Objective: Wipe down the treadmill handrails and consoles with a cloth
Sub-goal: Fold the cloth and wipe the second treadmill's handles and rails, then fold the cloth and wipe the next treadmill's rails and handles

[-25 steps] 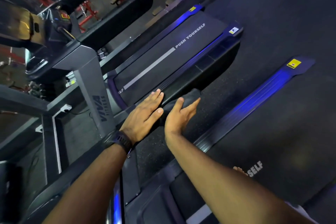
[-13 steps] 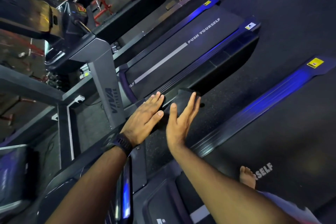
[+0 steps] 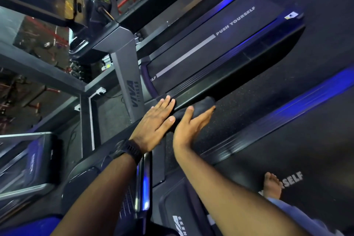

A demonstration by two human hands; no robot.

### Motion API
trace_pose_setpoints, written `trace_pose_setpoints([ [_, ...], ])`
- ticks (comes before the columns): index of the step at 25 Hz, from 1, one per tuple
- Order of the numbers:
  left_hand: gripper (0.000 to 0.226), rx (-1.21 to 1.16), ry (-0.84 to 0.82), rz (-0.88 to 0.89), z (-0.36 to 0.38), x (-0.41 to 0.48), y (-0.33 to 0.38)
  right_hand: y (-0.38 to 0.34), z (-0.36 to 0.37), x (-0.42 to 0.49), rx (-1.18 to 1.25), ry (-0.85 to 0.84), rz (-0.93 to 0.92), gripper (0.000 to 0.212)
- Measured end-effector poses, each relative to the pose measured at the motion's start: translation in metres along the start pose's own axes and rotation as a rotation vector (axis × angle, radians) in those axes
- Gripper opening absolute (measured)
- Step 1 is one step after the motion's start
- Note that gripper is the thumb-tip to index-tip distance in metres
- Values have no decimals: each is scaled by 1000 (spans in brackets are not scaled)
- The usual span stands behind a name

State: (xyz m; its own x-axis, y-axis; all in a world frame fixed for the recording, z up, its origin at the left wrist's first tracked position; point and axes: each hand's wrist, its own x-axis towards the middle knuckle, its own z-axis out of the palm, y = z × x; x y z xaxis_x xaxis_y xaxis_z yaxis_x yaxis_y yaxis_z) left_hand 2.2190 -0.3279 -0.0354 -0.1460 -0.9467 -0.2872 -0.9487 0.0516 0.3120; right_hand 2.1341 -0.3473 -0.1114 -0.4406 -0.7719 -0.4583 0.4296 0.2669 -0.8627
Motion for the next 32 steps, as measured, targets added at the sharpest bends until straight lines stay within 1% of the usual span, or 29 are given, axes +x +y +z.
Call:
trace_pose_setpoints([
  [1, 64, 0, 5, -4, 0, -3, -2, 1, -5, -14, -40, -52, -168, 72],
  [2, 64, 5, 10, -8, 0, -6, -4, 6, -8, -10, -53, -89, -296, 72],
  [3, 65, 10, 11, -14, 0, -9, -6, 10, -6, 6, -48, -89, -288, 71],
  [5, 66, 12, 6, -25, 1, -13, -8, 13, 6, 19, 39, 46, 77, 70],
  [6, 67, 11, 9, -28, 2, -14, -9, 12, 12, 11, 46, 38, 198, 71],
  [7, 67, 10, 13, -29, 2, -15, -10, 10, 10, -6, 13, -16, 133, 72],
  [9, 68, -3, 34, -34, 3, -17, -12, 11, -2, -38, -70, -117, -212, 74],
  [10, 68, -12, 40, -42, 3, -19, -14, 14, -3, -29, -67, -135, -311, 73],
  [11, 69, -18, 41, -55, 4, -21, -15, 16, 0, -12, -44, -100, -264, 72],
  [12, 69, -20, 42, -67, 5, -24, -18, 18, 7, -1, 10, -18, -96, 71],
  [13, 69, -20, 45, -78, 5, -27, -21, 16, 15, 1, 49, 27, 83, 71],
  [14, 68, -17, 50, -83, 6, -30, -25, 18, 19, -8, 58, 2, 190, 72],
  [15, 68, -14, 55, -83, 7, -33, -27, 18, 16, -26, 12, -55, 154, 74],
  [17, 69, -12, 69, -82, 9, -35, -30, 22, 2, -58, -90, -172, -83, 76],
  [18, 69, -14, 75, -83, 9, -36, -30, 27, -1, -50, -84, -195, -191, 76],
  [19, 70, -18, 80, -89, 9, -38, -31, 29, 1, -35, -59, -163, -189, 74],
  [20, 70, -23, 83, -96, 10, -41, -32, 32, 7, -24, -26, -83, -81, 73],
  [21, 70, -26, 85, -104, 12, -43, -33, 28, 13, -20, 12, -30, 79, 72],
  [22, 71, -25, 87, -112, 13, -47, -34, 28, 18, -23, 25, -32, 196, 73],
  [23, 71, -21, 92, -118, 14, -49, -34, 26, 16, -37, -12, -90, 206, 75],
  [25, 72, -19, 110, -127, 15, -52, -33, 26, 6, -65, -100, -205, 22, 79],
  [26, 72, -26, 113, -129, 15, -52, -33, 31, 3, -64, -91, -213, -58, 80],
  [27, 73, -33, 111, -132, 16, -53, -32, 35, 4, -51, -59, -189, -59, 80],
  [28, 74, -38, 107, -140, 17, -55, -32, 41, 7, -39, -30, -129, 31, 79],
  [29, 75, -41, 109, -152, 18, -59, -33, 42, 11, -34, -1, -88, 169, 77],
  [30, 75, -43, 116, -166, 19, -64, -35, 42, 15, -35, 9, -88, 268, 77],
  [31, 76, -44, 123, -179, 20, -68, -37, 41, 13, -44, -5, -123, 298, 78],
  [32, 78, -45, 135, -193, 21, -71, -37, 42, 11, -54, -48, -179, 269, 80],
])
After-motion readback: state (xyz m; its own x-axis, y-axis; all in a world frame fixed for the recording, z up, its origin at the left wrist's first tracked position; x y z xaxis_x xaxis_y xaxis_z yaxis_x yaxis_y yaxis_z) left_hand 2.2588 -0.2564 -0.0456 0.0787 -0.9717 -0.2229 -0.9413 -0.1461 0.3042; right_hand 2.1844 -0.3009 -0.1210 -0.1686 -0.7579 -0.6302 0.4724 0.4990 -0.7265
